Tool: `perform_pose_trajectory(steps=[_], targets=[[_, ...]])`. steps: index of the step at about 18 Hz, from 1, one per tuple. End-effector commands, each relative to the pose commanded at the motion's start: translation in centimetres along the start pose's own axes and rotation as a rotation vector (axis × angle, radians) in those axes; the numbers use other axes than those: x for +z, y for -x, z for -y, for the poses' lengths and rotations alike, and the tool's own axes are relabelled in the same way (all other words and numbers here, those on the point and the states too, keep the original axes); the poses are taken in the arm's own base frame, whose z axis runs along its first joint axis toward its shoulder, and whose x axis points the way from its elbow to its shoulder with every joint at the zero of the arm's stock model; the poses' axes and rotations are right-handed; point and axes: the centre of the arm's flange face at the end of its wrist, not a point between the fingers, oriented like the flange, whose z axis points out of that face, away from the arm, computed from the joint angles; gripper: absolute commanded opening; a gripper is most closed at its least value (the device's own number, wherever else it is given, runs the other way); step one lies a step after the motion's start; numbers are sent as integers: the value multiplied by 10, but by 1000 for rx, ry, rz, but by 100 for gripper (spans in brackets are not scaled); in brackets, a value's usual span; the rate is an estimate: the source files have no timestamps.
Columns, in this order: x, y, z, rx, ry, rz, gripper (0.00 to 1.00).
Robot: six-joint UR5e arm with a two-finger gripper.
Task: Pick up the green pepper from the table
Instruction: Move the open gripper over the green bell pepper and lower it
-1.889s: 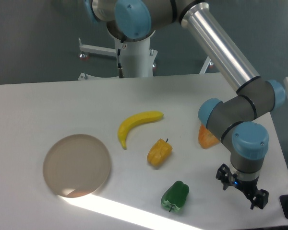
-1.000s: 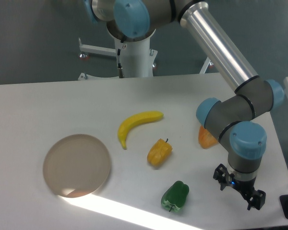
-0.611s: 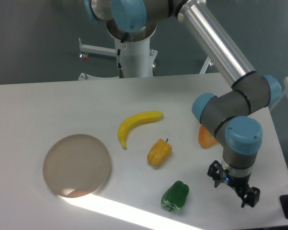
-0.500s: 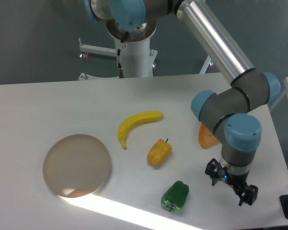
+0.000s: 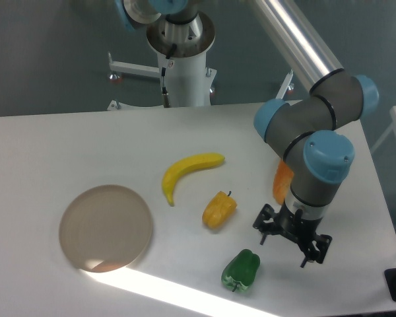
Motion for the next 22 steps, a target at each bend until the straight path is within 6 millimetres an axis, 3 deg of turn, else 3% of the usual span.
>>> perform_pose_trajectory(steps=[2,6,16,22], targets=[[19,-7,2,-37,14,-17,100],[40,0,0,-75,5,-9,100],[50,-7,-1,-63,13,-23,100],[68,-16,2,-12,-5,-3,100]])
